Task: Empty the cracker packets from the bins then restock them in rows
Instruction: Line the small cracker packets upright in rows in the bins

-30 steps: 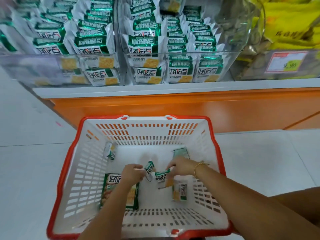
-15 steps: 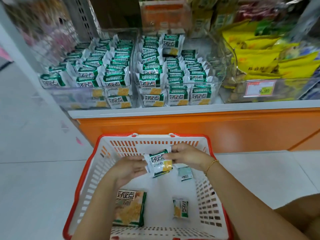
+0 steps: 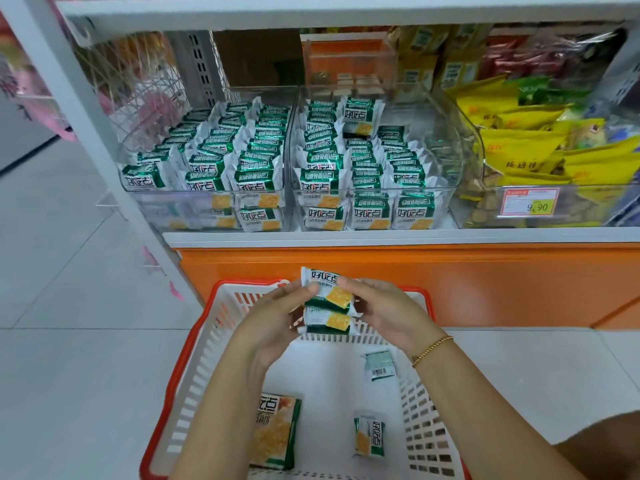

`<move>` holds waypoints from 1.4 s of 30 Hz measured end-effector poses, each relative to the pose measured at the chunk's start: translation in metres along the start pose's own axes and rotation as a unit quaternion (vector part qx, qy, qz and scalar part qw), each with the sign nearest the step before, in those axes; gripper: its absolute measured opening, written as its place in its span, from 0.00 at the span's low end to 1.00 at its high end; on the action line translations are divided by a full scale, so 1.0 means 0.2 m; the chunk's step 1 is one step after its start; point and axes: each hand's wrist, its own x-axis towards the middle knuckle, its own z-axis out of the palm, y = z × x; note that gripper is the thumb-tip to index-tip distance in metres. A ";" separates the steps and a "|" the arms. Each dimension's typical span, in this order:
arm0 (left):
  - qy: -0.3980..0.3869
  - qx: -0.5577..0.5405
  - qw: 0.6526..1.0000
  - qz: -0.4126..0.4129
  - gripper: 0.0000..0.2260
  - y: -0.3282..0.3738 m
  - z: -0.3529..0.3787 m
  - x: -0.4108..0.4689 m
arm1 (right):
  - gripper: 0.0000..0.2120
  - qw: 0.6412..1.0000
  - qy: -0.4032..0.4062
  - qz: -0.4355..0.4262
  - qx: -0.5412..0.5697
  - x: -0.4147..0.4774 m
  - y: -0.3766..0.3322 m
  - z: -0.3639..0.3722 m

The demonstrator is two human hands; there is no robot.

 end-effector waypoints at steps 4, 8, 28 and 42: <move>0.004 -0.037 0.999 -0.013 0.11 0.03 0.03 -0.02 | 0.51 0.999 -0.013 0.010 0.042 -0.01 -0.02 0.03; -0.016 -0.012 1.000 0.002 0.19 0.04 0.02 -0.02 | 0.40 0.999 -0.032 0.009 0.000 -0.04 -0.05 0.03; 0.005 0.117 0.977 0.181 0.21 0.46 0.17 -0.09 | 0.26 0.997 -0.058 -0.057 0.011 -0.20 -0.52 0.03; 0.169 0.530 0.748 0.363 0.16 0.54 0.22 0.19 | 0.27 0.852 0.181 -0.135 -0.472 0.65 -1.28 -0.25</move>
